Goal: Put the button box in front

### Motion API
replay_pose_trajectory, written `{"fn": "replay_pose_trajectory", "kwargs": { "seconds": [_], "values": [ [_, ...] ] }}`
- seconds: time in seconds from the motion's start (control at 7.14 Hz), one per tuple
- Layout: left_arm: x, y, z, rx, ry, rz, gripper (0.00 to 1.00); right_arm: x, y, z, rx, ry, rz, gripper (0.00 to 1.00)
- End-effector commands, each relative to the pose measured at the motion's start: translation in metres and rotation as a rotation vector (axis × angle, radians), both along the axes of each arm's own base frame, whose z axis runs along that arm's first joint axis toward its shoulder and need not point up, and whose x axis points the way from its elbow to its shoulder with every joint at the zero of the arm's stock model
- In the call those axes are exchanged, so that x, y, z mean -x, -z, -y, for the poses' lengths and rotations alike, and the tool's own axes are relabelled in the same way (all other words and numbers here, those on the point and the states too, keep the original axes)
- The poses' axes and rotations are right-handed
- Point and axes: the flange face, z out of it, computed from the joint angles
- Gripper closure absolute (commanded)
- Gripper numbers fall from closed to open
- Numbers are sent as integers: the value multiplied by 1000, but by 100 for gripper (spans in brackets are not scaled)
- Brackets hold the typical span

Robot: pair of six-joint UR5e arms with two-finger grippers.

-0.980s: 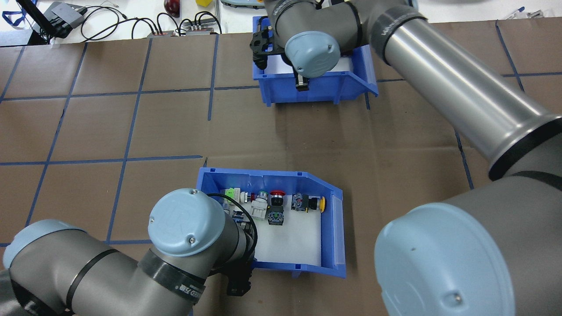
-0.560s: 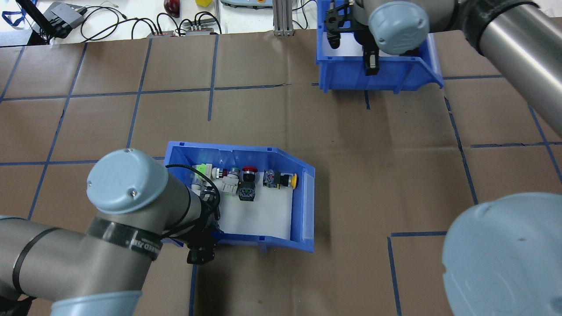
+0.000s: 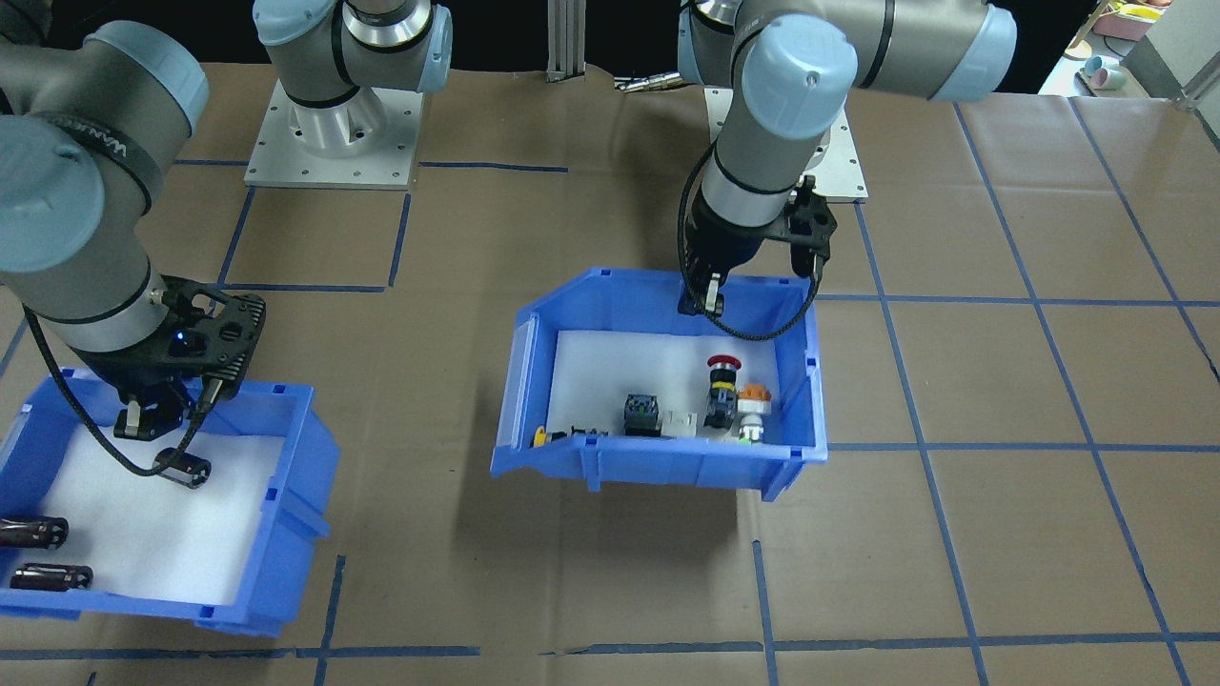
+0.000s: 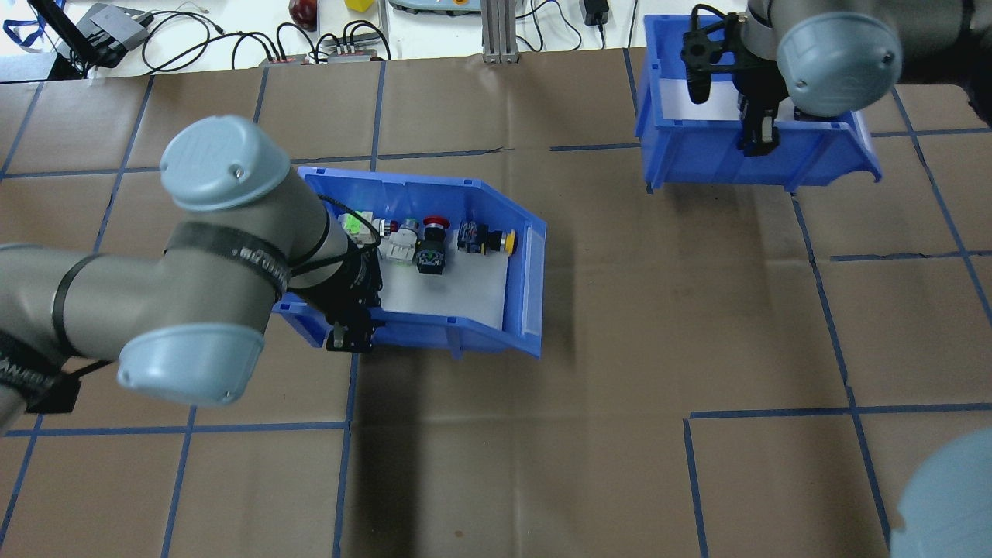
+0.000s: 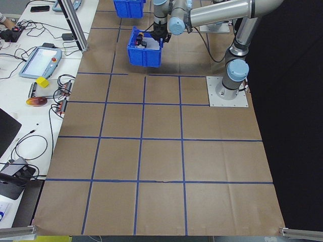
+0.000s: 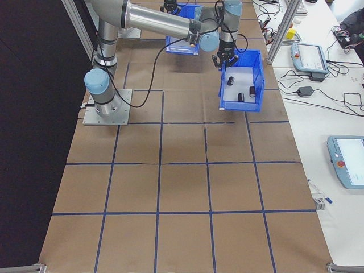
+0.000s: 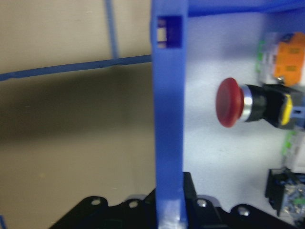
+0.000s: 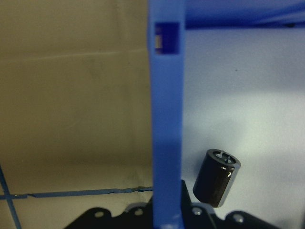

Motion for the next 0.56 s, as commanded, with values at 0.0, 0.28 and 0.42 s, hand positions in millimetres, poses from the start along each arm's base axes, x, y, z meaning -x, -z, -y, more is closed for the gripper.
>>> {"fn": "replay_pose_trajectory", "kwargs": {
  "seconds": [0.0,0.28,0.42],
  "values": [
    [43,20,95,0,-37,-50,100,8,3,-51,-27,-49,-4,92],
    [81,37,129,2,-51,-49,99,29,6,-62,-47,-79,5,92],
    [84,44,138,-2,-61,-48,97,31,7,-64,-59,-71,12,92]
  ]
}}
